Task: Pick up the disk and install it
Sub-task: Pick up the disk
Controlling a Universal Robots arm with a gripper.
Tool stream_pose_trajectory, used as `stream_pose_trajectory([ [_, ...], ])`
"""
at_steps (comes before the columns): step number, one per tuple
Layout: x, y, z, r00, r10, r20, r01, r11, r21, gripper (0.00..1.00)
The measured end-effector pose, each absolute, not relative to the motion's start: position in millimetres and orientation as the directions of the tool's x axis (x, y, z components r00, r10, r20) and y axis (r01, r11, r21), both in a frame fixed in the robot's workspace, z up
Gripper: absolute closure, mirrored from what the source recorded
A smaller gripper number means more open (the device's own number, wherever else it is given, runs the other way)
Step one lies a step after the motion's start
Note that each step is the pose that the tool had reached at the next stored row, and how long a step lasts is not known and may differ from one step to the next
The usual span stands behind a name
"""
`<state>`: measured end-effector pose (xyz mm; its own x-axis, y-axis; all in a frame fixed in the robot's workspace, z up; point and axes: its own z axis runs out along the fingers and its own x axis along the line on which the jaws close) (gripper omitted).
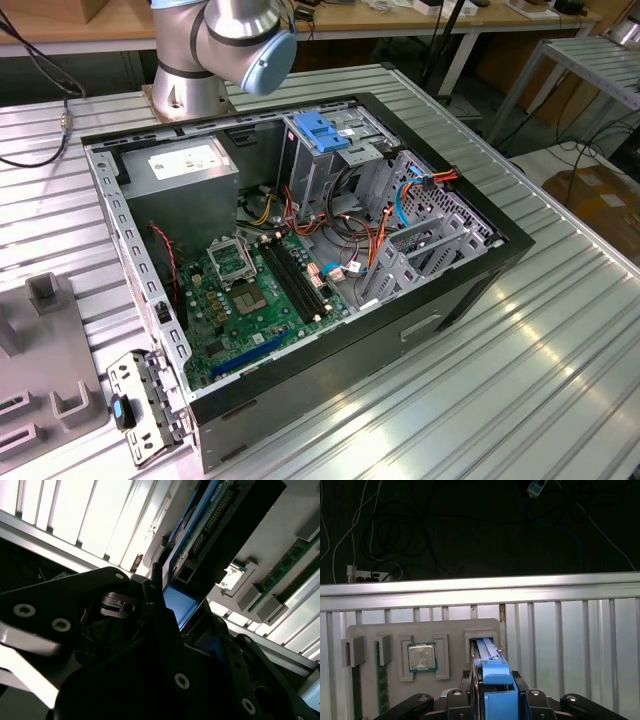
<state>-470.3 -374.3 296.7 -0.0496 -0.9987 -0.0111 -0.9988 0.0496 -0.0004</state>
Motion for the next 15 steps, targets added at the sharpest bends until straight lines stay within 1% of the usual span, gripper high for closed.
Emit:
stream_pose_trajectory([
  [11,-470.3,-374.9,296.7,-0.050,-0.999,-0.010,-0.999,0.050,0.000,0.57],
  [13,-470.3,-375.0,296.6,-0.050,-0.999,-0.010,-0.999,0.050,0.000,0.58],
  [14,-470.3,-375.0,296.6,-0.050,-0.999,-0.011,-0.999,0.050,0.000,0.63],
  [15,-470.3,-375.0,296.7,-0.050,-0.999,-0.010,-0.999,0.050,0.000,0.63],
])
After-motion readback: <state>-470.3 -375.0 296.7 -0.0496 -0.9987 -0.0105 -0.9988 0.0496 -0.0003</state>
